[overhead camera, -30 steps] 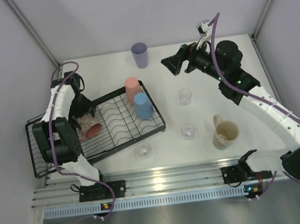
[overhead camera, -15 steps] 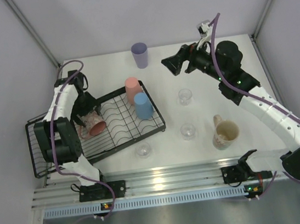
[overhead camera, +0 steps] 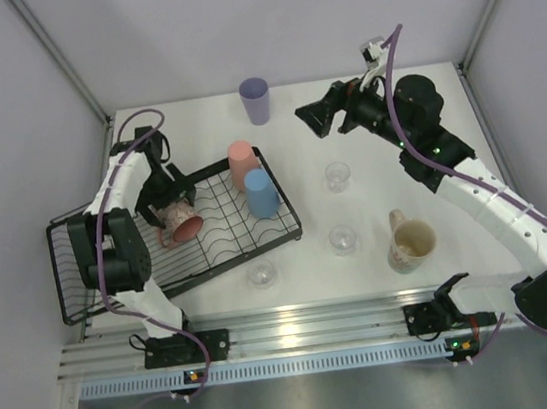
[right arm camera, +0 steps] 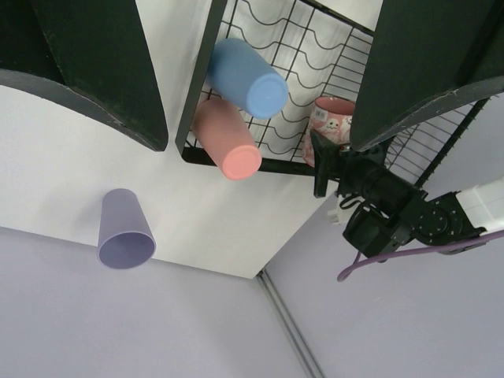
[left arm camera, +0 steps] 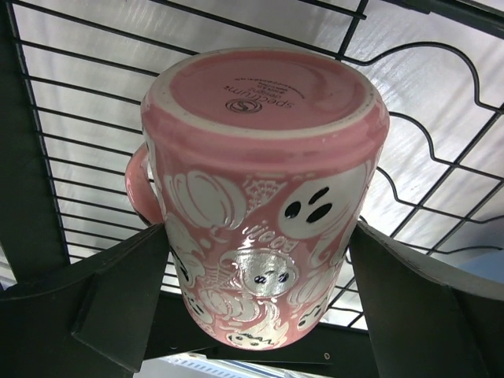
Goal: Load the cups into the dish rack
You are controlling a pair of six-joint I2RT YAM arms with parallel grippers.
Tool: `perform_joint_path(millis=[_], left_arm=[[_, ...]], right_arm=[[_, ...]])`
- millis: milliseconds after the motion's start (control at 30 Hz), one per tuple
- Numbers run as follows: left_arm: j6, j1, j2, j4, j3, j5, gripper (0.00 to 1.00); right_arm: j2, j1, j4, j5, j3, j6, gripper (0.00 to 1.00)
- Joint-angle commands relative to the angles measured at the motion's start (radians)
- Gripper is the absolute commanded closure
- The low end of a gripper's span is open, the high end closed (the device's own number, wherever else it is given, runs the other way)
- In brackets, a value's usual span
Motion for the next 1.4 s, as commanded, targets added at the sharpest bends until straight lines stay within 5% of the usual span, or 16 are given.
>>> perform_joint_path(millis=[0, 467, 800, 1367], left_arm=[[-0.004, -0.005, 0.060, 0.083, 0.012, 0.005, 0.02], [0.027, 0.047, 0.143, -0.025, 0.167, -0.035, 0.02], [0.016, 0.049, 0.093, -0.043, 0.191, -0.125, 0.02], [-0.007, 0.060, 0.139, 0.001, 0.127, -0.043, 0.11]], right_arm=[[-0.043, -0.020, 0.059, 0.014, -0.001, -0.028, 0.01], [-0.031, -0.021, 0.058, 0.030, -0.003, -0.040, 0.01], [-0.018, -0.024, 0.064, 0.026, -0.003, -0.034, 0.01], [-0.015, -0.026, 0.067, 0.027, -0.004, -0.035, 0.01]])
